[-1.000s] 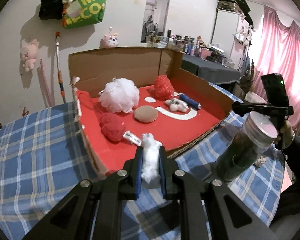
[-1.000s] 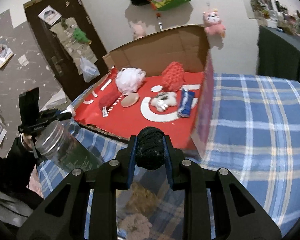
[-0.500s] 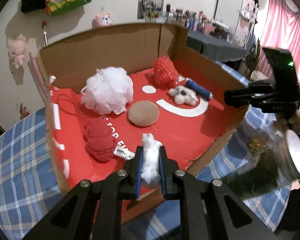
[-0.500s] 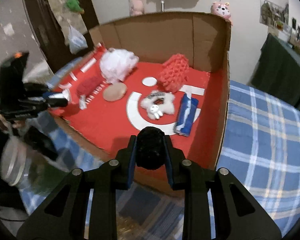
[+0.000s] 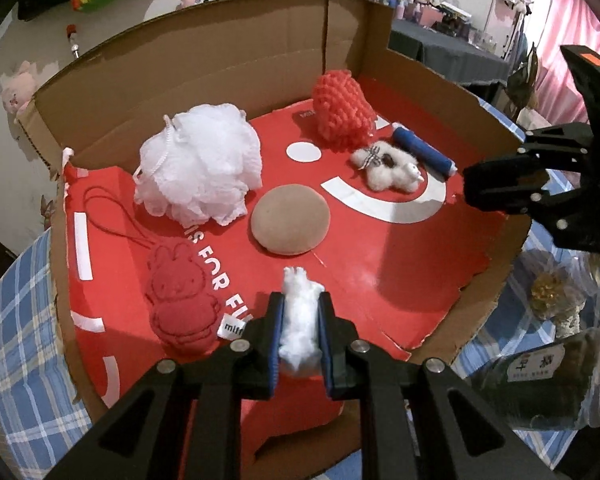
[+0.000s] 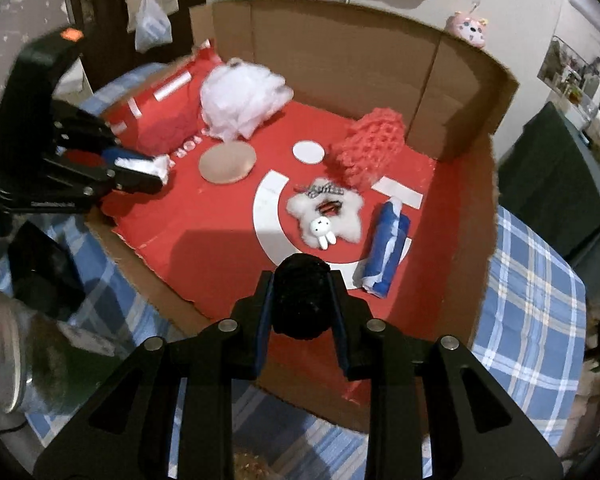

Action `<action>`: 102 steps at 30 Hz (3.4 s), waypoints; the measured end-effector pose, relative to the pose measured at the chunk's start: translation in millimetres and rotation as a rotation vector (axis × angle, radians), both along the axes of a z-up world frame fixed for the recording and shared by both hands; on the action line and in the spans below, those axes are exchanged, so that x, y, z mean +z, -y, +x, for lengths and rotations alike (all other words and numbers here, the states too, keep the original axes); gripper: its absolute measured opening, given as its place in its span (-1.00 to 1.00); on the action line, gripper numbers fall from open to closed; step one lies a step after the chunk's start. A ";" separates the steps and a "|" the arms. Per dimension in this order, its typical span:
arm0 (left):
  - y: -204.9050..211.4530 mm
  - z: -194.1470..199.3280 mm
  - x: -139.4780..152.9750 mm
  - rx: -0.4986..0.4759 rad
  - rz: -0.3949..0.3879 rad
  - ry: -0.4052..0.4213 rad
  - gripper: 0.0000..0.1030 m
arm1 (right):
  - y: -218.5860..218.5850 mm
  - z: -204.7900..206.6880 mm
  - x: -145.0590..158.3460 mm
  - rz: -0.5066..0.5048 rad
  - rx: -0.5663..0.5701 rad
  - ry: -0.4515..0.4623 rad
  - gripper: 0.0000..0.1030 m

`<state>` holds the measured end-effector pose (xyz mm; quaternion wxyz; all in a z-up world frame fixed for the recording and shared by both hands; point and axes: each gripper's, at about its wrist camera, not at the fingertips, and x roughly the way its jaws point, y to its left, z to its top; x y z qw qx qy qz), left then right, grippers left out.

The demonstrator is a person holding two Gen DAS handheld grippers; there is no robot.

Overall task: Organize soft objects
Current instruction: 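Lower the cotton piece and black ball into the box with both tools, then open the left tool to drop the cotton while the right tool releases the black ball, then lift both tools out of the box back toward the table, then grasp the white tissue pouch with the left tool while the right tool grasps the beige crocheted scrunchie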

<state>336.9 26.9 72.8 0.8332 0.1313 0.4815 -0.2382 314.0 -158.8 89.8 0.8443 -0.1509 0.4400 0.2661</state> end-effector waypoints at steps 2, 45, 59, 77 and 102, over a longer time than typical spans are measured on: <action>2.2 0.4 -1.0 -0.002 0.015 0.001 -0.69 | -6.2 5.4 -6.8 -0.035 -0.002 -0.018 -0.50; -9.3 -75.7 80.8 0.045 -0.098 0.262 0.63 | -18.5 -16.7 28.4 -0.137 -0.066 0.118 0.29; -13.0 -213.6 141.4 0.192 -0.282 0.564 1.00 | -3.5 -153.7 118.8 0.085 -0.147 0.386 0.77; -1.8 -309.2 80.2 0.397 -0.303 0.731 1.00 | 7.6 -287.5 81.0 0.208 -0.327 0.607 0.91; 8.9 -297.0 -19.1 0.479 -0.184 0.553 1.00 | 21.8 -280.5 -35.3 0.192 -0.489 0.445 0.91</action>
